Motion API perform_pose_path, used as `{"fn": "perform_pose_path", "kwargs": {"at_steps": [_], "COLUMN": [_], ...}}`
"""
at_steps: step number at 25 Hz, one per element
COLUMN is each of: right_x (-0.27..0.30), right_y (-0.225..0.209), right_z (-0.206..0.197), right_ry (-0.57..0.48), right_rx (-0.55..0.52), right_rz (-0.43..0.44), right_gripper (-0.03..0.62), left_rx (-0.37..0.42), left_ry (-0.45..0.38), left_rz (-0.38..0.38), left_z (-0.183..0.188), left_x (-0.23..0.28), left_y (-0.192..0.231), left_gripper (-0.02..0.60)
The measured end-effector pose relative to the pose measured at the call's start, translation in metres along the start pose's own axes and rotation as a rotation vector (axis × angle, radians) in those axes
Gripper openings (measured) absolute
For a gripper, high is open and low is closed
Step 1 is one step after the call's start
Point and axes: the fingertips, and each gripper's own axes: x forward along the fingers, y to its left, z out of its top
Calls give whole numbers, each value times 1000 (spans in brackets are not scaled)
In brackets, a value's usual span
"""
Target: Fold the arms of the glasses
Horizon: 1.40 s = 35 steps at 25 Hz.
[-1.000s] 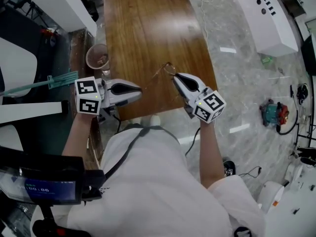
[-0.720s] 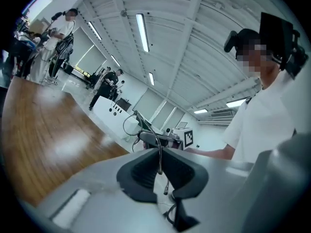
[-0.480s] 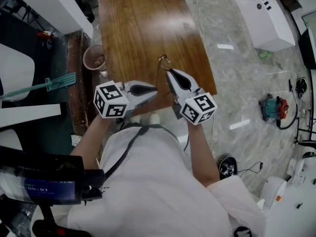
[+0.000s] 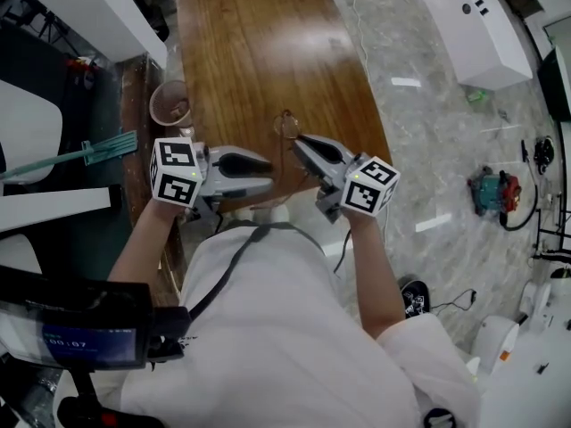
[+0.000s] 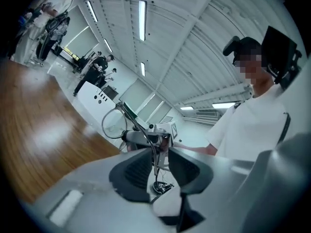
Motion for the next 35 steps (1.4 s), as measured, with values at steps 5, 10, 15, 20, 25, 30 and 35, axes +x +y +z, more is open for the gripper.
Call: {"fn": "perform_pose_path", "kwargs": {"at_steps": [5,10,15,20,25,30,35], "right_x": [10,7,12,12,1,-19,-29], "right_y": [15,14,21,25,18,-2,-9], "right_z": [0,4,2,-3,5,21,33], "right_ry": [-36,-77,-113,-118,-189,-305,-413], "right_rx": [41,27,17,16,113,220,294], "right_rz": [39,-41,-85,-87,-88,-135,-162], "right_gripper": [31,31,31,31,31,31,31], "left_rx": [26,52,46,33,51,54,166], "left_ry": [23,38,52,56,-46,-153,-181], "left_rz": [-24,72,171,193,184,170,169], "left_z": [-8,-10,-16,-21,-10,-11,-9], "left_x": [15,17,22,19,-3,-32,-14], "left_y": [-3,11,28,29,14,3,-25], "left_gripper": [6,6,6,6,69,58,91]}}
